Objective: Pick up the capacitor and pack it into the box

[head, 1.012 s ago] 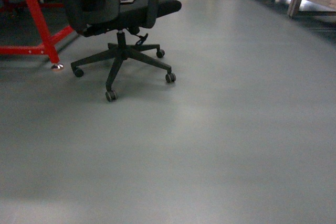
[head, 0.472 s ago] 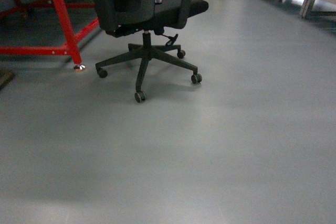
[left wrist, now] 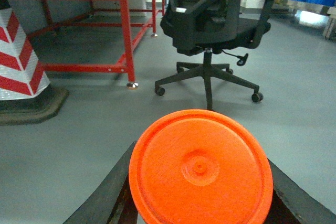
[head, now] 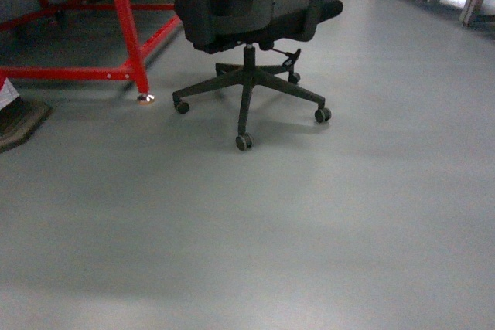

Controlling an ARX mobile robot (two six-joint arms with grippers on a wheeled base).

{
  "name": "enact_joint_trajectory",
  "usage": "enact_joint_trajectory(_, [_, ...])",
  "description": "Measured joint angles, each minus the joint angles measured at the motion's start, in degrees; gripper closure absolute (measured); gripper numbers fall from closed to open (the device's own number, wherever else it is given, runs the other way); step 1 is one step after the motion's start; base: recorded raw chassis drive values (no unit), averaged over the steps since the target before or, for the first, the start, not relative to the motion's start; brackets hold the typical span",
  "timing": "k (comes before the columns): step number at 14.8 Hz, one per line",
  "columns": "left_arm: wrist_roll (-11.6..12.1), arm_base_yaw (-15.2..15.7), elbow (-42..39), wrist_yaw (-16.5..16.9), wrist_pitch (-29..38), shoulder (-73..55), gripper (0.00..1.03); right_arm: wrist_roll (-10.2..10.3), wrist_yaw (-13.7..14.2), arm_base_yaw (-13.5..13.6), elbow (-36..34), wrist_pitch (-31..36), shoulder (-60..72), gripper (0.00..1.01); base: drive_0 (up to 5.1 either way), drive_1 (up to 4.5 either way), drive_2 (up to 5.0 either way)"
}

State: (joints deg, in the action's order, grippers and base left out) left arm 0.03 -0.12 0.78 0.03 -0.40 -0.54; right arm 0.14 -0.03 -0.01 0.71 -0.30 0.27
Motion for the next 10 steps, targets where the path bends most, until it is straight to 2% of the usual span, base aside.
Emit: enact_joint_trajectory(10, [0.0, 0.0, 0.0, -0.2, 0.0, 0.0, 0.59, 0.0, 0.0, 0.0, 0.0, 0.2, 0.0, 0.03, -5.1, 2.37, 2.4])
